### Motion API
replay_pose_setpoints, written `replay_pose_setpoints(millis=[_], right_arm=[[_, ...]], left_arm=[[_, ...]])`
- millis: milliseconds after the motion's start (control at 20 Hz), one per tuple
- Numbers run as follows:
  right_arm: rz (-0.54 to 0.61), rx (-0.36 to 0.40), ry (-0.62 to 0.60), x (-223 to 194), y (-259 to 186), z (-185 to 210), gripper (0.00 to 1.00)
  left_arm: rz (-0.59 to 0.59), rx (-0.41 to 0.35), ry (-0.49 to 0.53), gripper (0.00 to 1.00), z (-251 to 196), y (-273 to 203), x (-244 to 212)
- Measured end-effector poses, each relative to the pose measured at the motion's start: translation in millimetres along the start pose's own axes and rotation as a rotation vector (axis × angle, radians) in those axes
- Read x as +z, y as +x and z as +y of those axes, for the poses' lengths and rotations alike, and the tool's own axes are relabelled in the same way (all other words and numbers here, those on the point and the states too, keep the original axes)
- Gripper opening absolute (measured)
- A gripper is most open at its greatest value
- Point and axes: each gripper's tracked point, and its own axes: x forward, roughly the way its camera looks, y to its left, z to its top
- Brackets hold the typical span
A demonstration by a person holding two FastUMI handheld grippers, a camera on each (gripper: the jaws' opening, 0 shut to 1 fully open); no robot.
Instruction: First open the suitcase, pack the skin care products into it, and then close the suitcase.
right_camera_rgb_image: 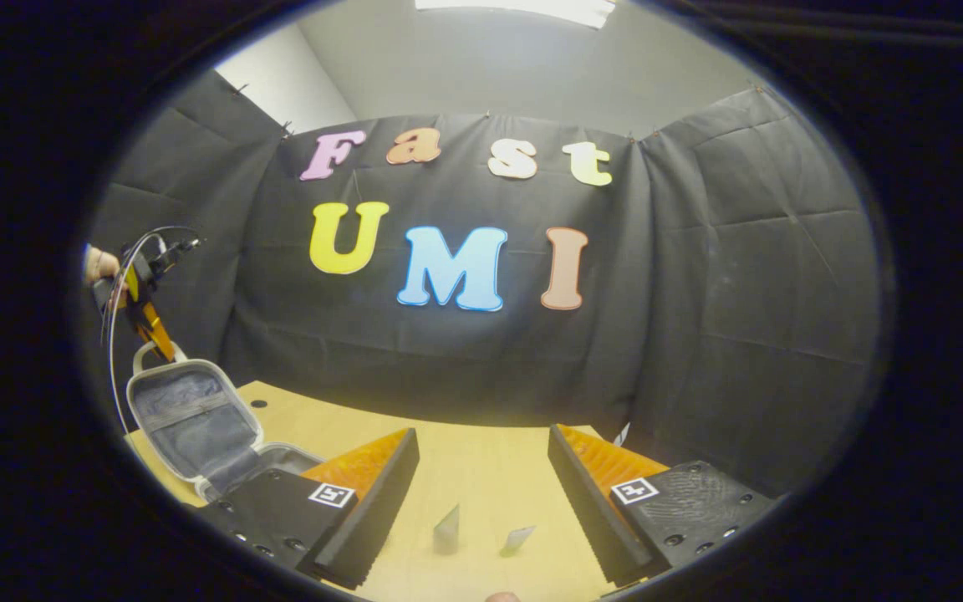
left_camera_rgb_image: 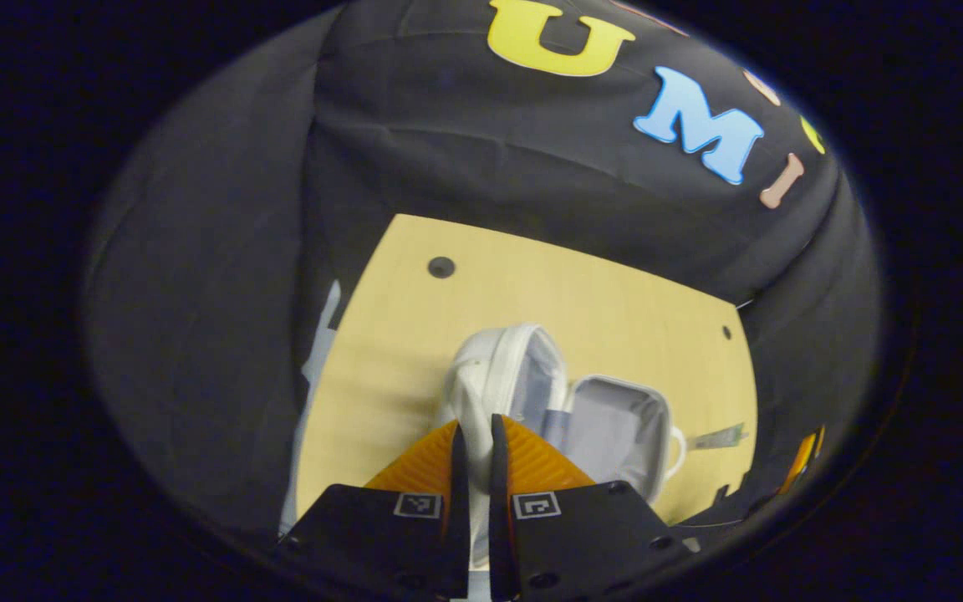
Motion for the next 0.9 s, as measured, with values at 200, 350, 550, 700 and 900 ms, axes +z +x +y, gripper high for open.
replay_pose_setpoints(millis=[200,350,550,700,900], right_arm=[[0.046,-0.038,0.019,-1.0,-3.3,4.3,0.95],[0.069,-0.068,0.012,-0.4,-1.2,6.0,0.95],[0.083,-0.086,0.046,6.6,4.3,11.4,0.95],[0.068,-0.096,0.051,13.5,4.7,13.2,0.95],[0.063,-0.096,0.051,13.6,-0.2,12.0,0.95]], left_arm=[[0.095,0.095,-0.012,0.12,83.4,59.3,-43.9],[0.156,0.094,-0.025,0.12,112.1,108.2,-77.2],[0.191,0.067,-0.055,0.13,130.4,143.0,-96.2],[0.157,0.049,-0.042,0.13,130.5,151.3,-95.2],[0.071,0.142,-0.015,0.41,157.1,152.0,-89.4]])
